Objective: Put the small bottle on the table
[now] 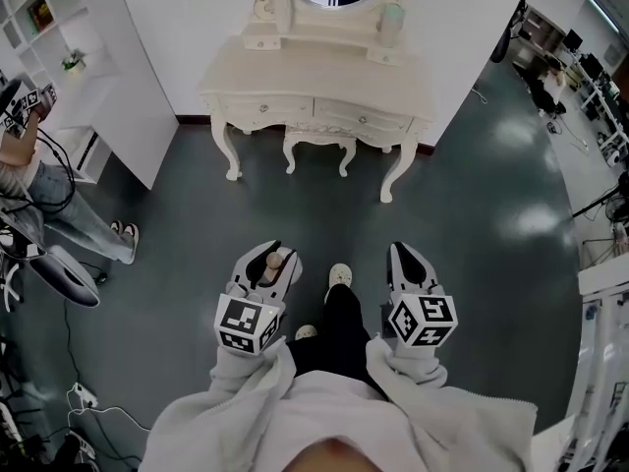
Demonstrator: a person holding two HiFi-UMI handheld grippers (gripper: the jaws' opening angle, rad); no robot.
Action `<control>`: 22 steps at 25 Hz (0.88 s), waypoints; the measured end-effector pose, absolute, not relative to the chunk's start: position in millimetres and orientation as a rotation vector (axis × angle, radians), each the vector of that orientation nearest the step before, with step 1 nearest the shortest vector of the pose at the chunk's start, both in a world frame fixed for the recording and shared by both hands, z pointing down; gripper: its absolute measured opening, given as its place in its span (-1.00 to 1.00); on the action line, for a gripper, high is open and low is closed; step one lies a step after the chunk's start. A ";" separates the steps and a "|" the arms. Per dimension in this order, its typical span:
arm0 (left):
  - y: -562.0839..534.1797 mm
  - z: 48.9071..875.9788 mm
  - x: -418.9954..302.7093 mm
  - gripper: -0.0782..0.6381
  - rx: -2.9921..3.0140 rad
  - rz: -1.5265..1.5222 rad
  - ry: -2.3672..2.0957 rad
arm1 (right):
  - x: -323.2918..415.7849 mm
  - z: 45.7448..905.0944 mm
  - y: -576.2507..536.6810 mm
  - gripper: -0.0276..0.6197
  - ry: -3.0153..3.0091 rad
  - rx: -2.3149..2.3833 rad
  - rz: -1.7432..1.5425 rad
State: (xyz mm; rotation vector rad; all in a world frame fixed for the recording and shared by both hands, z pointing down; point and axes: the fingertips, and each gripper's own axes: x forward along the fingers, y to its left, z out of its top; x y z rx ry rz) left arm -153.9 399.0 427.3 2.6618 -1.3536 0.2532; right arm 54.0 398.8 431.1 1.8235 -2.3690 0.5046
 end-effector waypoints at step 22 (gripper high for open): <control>237.4 420.7 -161.1 -0.42 2.623 0.305 -1.520 | 40.5 430.0 213.6 -0.80 -2.472 1.647 0.459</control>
